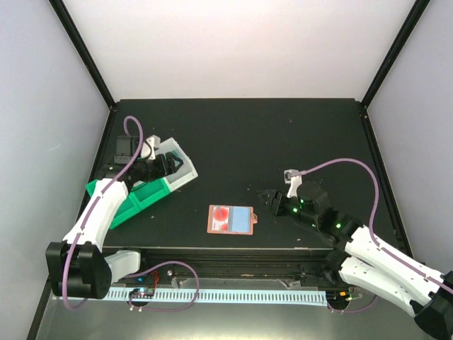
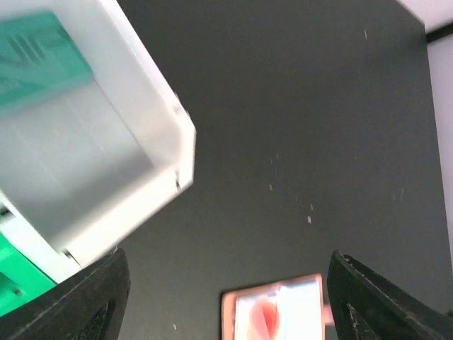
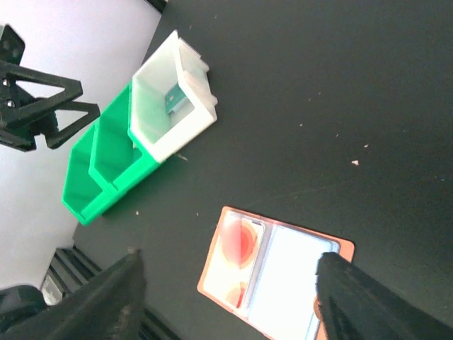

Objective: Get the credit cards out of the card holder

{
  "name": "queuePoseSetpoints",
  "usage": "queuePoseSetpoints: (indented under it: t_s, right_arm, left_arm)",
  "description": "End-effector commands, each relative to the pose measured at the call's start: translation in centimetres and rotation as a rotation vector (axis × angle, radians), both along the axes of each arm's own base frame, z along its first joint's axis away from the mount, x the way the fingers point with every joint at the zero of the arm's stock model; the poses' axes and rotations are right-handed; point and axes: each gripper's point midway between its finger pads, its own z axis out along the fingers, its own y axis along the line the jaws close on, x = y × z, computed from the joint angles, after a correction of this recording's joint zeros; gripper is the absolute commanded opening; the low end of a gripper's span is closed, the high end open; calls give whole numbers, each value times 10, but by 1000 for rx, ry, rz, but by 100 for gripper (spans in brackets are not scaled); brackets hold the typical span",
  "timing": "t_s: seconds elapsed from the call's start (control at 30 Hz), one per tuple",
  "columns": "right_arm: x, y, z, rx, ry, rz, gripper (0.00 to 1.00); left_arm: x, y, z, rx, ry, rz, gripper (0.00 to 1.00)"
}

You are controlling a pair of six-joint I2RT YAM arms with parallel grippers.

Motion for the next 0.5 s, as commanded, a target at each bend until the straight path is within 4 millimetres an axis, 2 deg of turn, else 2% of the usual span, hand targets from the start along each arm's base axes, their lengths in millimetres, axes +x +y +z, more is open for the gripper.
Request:
queuePoseSetpoints:
  t_s: [0.0,0.07,0.13,0.27,0.47]
  right_arm:
    - [-5,11,-3,32,34,50,57]
    - [-6,14,-8,45,57,56,44]
    - [-7,19,-14,53,82,70,37]
    - [-9,29,-27,53,132,99,32]
    - [-11,49,-42,38,181,152,31]
  left_arm:
    - [-36,-32,-10,-42,31,-149,77]
    - [-48,-43,-11,-53,22,-190,76]
    - [-59,-52,-15,-64,27,-220,74]
    - [-75,-70,-26,-90,41,-278,70]
    - [-93,-93,-50,-131,94,-341,64]
